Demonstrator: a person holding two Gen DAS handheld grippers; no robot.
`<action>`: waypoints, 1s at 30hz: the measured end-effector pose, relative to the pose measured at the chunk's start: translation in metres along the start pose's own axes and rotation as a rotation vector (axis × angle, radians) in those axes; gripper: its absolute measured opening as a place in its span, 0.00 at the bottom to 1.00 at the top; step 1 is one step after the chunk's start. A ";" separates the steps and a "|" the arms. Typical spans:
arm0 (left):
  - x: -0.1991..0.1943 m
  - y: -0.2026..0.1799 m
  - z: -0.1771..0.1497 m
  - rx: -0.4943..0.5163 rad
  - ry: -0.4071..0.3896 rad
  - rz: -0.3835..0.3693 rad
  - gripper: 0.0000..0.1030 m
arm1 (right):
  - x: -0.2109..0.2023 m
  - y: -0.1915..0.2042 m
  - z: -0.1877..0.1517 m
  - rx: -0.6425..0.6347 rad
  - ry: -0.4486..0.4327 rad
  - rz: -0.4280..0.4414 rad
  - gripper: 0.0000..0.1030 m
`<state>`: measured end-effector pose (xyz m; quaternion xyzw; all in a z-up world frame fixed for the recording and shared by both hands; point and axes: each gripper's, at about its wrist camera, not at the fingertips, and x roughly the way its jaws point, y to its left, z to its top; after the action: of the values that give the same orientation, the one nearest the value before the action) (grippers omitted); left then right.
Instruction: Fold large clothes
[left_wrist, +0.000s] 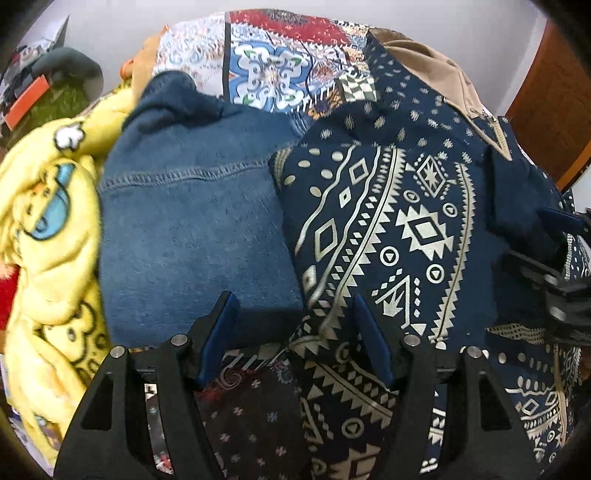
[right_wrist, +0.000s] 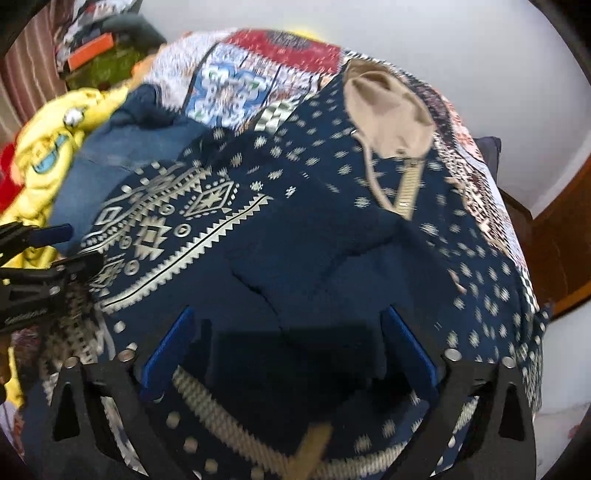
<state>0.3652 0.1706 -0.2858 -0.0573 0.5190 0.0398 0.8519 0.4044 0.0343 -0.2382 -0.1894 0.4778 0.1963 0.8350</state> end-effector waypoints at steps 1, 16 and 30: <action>0.003 0.000 -0.002 -0.001 -0.002 -0.002 0.64 | 0.007 0.003 0.002 -0.009 0.013 -0.007 0.82; 0.007 -0.005 -0.006 -0.008 -0.018 0.055 0.70 | -0.022 -0.052 -0.001 0.120 -0.102 0.044 0.16; 0.007 -0.011 -0.003 -0.023 0.011 0.119 0.71 | -0.086 -0.183 -0.077 0.404 -0.153 0.062 0.15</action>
<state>0.3676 0.1590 -0.2926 -0.0365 0.5255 0.0959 0.8446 0.4012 -0.1726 -0.1756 0.0122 0.4481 0.1357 0.8836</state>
